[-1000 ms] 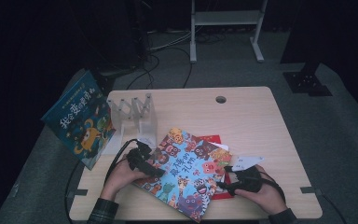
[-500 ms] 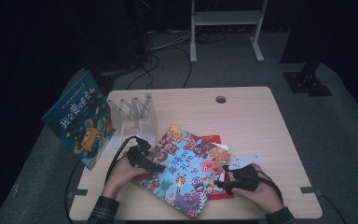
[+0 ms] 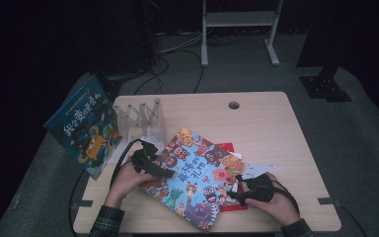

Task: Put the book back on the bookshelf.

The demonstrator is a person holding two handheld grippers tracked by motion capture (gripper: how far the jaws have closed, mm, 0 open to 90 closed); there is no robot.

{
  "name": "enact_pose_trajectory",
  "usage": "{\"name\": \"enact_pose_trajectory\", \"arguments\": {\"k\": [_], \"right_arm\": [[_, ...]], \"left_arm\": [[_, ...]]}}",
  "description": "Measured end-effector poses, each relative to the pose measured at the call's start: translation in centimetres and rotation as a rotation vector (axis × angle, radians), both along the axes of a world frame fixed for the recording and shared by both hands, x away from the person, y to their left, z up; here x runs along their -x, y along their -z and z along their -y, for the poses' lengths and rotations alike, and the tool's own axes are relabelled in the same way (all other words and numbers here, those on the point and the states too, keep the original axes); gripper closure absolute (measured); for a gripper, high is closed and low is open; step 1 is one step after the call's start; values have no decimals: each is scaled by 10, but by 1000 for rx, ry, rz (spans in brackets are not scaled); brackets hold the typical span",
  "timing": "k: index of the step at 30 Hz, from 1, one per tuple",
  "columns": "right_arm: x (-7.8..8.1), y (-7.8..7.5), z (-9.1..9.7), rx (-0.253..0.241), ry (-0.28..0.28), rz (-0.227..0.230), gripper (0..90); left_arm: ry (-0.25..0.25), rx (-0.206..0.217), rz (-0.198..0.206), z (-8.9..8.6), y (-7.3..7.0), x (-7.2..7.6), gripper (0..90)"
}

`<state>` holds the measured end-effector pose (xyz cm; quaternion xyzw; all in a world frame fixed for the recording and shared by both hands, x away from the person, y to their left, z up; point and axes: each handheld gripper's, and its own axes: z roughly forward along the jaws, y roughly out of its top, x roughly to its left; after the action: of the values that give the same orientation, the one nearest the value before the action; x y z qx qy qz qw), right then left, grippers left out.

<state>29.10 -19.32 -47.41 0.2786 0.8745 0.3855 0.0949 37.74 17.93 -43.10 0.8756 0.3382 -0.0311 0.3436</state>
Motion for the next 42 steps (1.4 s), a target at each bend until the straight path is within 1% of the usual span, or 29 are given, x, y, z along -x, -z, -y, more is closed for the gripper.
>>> {"name": "enact_pose_trajectory", "arguments": {"k": [3,6,8,11,14,17,18,19,21,24,26,29,30,35,38,41,42], "right_arm": [[0,0,0,1,4,-1,306],[1,0,-1,5,9,-2,305],[1,0,-1,4,11,-2,304],[1,-1,-2,8,13,5,304],[0,0,-6,13,14,21,304],[-2,0,-10,11,23,18,304],[-3,0,-12,14,25,17,303],[-4,-1,-13,15,22,22,303],[-6,-1,-16,20,23,20,303],[-7,-1,-22,23,26,31,303],[-8,-1,-24,28,24,38,303],[-8,-2,-26,31,24,38,302],[-9,-2,-26,33,22,40,302],[-9,-2,-30,38,21,56,295],[-9,-2,-34,51,18,77,287],[-10,-2,-37,58,15,91,285],[-10,-2,-37,58,13,94,286]], "left_arm": [[8,-1,24,1,-14,1,6],[24,-9,32,2,-26,0,37],[39,-19,43,3,-34,-1,54],[60,-46,59,8,-44,-2,54],[59,-54,78,10,-55,-4,55],[60,-55,94,10,-65,-6,68],[61,-57,99,10,-69,-6,90],[67,-57,92,9,-72,-7,101],[70,-63,97,8,-79,-9,124],[69,-70,91,9,-88,-12,143],[72,-74,98,10,-94,-12,172],[80,-55,102,12,-104,-12,229],[91,-55,103,13,-108,-13,247],[106,-53,106,20,-122,-17,319],[120,-63,105,27,-131,-19,367],[131,-82,111,34,-137,-22,396],[128,-81,110,36,-138,-22,403]]}}
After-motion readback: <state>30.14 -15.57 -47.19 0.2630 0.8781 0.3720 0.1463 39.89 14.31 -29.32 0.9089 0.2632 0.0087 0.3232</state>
